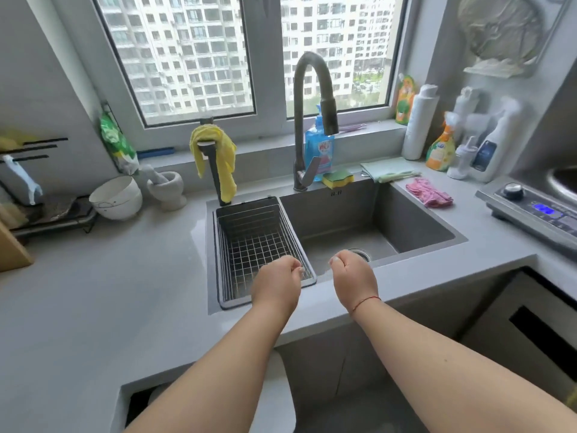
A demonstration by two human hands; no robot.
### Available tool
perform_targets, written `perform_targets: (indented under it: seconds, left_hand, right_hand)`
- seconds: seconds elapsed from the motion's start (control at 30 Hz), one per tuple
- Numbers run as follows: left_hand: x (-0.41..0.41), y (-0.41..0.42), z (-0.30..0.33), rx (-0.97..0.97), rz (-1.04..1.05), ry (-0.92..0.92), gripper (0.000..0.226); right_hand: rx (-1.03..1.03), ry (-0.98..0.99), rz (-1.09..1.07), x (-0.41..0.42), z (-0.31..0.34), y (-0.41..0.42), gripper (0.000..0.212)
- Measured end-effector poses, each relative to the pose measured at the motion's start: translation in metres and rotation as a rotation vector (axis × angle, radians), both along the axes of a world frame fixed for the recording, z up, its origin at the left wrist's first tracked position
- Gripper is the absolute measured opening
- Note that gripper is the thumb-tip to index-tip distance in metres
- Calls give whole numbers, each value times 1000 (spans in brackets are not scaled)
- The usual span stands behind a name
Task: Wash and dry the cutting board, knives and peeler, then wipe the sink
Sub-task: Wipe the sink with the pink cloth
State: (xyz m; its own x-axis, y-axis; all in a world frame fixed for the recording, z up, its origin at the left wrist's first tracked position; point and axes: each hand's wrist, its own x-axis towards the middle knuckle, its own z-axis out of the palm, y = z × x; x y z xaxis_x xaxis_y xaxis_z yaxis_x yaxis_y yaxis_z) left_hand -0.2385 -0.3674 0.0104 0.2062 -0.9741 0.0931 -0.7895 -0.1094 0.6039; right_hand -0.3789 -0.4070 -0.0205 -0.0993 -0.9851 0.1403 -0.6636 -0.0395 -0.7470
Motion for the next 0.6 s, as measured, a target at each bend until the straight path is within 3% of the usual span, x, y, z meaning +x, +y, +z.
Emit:
perform_targets:
  seconds: [0.17,0.3,0.6]
  left_hand:
    - [-56,-78,-7,110,-33,-67,28]
    - [-102,-142,-19,247,-170,-45,74]
    - [-187,-270,-33,313,-217,48,54]
  right_hand:
    - [39,50,-56,-66,-4,-73,31]
    - [75,141,-112,-130,-6,-138,34]
    - [166,318,-291,-250,-10,-281,27]
